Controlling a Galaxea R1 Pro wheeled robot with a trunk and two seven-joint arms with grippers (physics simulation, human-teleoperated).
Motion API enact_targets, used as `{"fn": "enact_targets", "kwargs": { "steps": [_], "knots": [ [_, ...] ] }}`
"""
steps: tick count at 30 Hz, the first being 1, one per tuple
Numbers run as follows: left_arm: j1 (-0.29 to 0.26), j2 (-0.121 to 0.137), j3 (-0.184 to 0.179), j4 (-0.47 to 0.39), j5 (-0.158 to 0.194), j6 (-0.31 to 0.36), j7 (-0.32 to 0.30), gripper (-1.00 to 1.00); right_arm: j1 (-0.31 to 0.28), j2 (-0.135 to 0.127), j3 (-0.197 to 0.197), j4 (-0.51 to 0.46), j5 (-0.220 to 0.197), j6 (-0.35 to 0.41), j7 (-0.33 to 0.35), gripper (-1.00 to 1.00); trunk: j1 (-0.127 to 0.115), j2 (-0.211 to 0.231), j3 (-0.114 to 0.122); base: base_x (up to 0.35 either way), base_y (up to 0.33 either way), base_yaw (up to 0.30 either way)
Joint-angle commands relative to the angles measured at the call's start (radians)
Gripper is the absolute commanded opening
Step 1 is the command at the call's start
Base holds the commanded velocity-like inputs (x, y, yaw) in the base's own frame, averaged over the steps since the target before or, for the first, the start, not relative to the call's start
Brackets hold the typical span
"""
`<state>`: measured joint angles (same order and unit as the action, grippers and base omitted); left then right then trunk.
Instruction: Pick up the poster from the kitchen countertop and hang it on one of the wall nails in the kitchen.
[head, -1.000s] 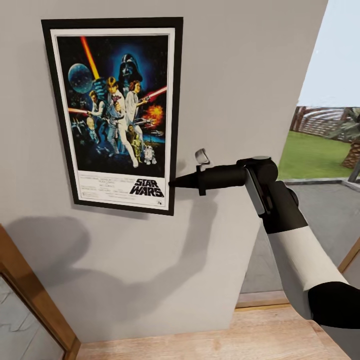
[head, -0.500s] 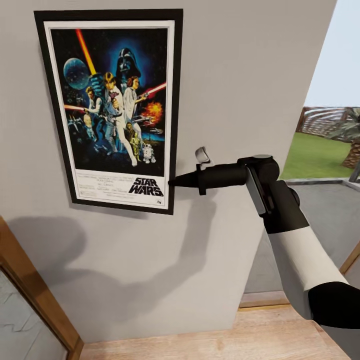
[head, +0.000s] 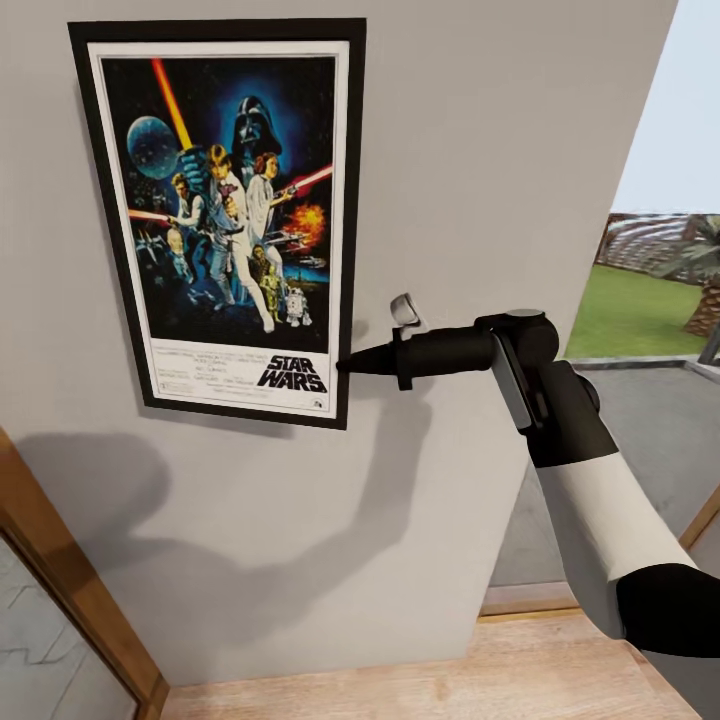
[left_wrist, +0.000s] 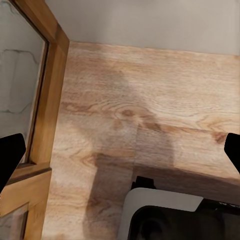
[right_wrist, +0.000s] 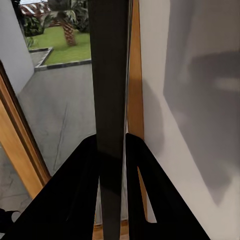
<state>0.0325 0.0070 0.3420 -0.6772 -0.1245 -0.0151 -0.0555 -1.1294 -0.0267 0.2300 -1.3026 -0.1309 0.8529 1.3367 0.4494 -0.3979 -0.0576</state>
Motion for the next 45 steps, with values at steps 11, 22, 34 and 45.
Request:
{"fn": "enact_targets", "kwargs": {
  "steps": [11, 22, 34, 45],
  "knots": [
    [0.0, -0.001, 0.005, -0.001, -0.011, -0.002, -0.006, 1.0, -0.001, -0.001, 0.002, 0.0, -0.007, 0.011, 0.001, -1.0, 0.001, -0.002, -0.002, 0.0, 0.005, 0.0],
    [0.0, -0.001, 0.005, -0.001, -0.011, -0.002, -0.006, 1.0, -0.001, -0.001, 0.002, 0.002, -0.006, 0.011, 0.0, -1.0, 0.001, -0.002, -0.002, 0.0, 0.0, 0.0],
    [0.0, -0.001, 0.005, -0.001, -0.011, -0.002, -0.006, 1.0, -0.001, -0.002, 0.0, 0.02, -0.004, 0.015, -0.022, -1.0, 0.001, -0.002, -0.002, 0.023, 0.0, 0.0],
    [0.0, -0.001, 0.005, -0.002, -0.011, -0.001, -0.006, 1.0, -0.001, -0.002, 0.0, 0.019, -0.004, 0.015, -0.022, -1.0, 0.001, -0.002, -0.002, 0.004, 0.0, 0.0]
  ]
}}
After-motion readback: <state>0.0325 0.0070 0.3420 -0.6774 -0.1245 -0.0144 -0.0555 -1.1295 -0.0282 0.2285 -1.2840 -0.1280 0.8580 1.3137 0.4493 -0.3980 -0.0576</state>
